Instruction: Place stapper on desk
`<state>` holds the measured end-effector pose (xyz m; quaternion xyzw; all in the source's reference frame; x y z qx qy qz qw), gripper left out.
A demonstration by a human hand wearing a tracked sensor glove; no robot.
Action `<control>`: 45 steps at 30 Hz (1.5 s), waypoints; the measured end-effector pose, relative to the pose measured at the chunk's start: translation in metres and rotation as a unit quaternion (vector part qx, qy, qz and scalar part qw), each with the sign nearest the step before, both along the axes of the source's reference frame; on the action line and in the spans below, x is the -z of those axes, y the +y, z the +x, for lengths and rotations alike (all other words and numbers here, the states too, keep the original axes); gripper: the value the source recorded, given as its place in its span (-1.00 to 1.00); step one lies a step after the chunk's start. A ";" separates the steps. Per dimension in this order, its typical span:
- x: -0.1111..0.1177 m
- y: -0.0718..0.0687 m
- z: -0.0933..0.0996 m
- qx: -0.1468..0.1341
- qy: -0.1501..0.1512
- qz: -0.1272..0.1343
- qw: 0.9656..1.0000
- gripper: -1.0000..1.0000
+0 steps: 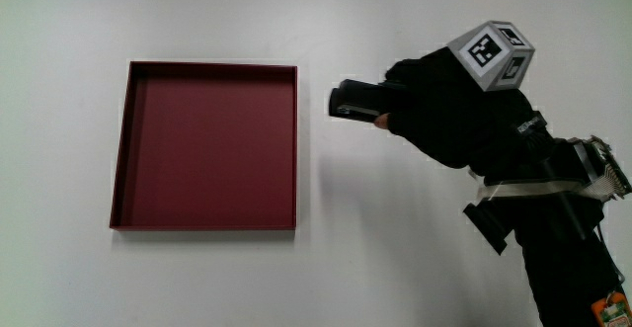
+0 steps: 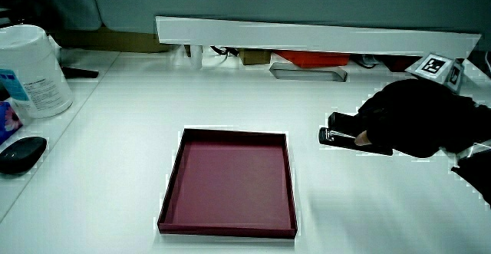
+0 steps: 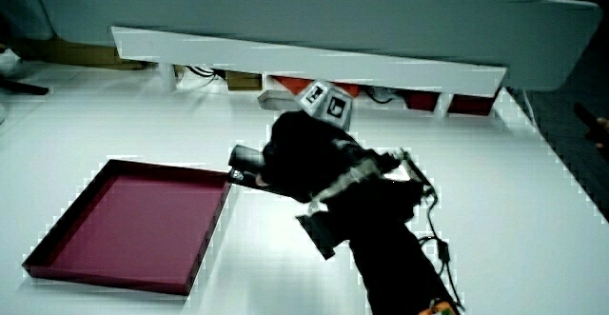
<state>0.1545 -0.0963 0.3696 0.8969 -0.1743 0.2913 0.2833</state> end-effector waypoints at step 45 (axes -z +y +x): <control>-0.127 -0.002 0.052 -0.082 0.072 -0.118 0.987 -0.48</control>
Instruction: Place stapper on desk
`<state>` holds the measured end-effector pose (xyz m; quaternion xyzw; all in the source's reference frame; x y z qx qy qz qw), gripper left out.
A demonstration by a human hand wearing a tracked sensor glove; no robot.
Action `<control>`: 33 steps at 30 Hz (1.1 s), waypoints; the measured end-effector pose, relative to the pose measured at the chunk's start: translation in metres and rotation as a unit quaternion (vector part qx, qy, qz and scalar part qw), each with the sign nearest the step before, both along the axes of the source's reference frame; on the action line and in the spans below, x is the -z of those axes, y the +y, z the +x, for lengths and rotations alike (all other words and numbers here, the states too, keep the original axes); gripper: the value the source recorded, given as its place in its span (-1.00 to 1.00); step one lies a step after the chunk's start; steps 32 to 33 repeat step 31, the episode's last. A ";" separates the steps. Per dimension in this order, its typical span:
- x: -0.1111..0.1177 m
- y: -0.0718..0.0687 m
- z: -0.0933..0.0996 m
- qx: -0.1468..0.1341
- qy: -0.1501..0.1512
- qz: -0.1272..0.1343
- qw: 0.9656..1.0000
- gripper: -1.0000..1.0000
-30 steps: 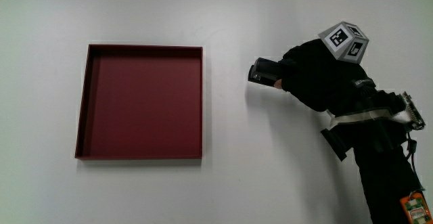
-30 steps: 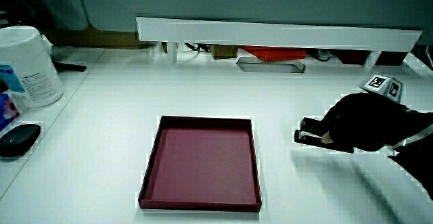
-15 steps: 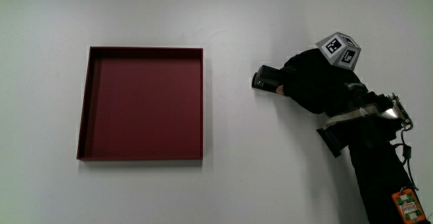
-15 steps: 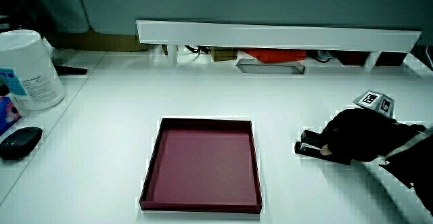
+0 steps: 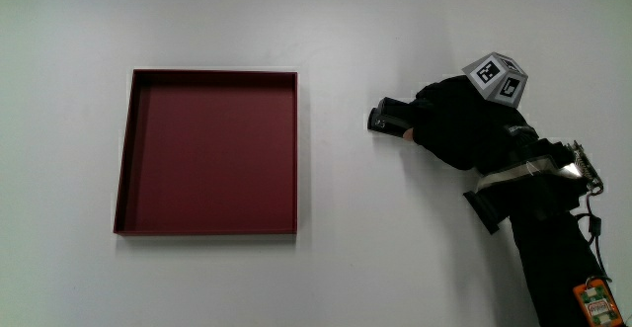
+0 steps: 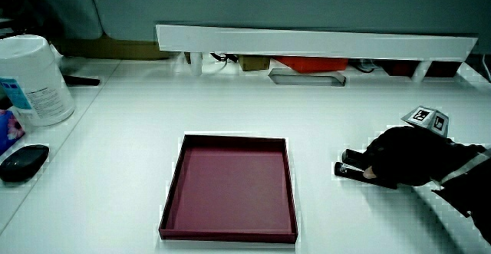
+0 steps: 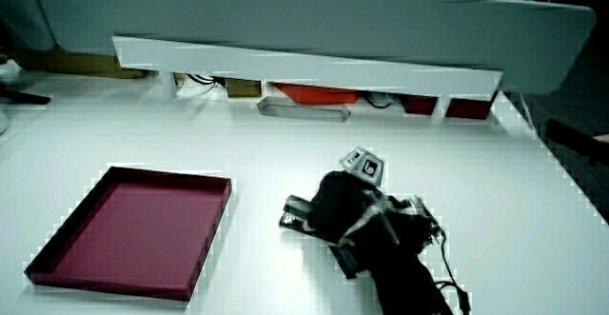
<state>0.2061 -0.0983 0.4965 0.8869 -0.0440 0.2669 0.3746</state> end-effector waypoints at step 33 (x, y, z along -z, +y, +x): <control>0.181 0.138 -0.064 0.182 0.039 0.097 0.978 -1.00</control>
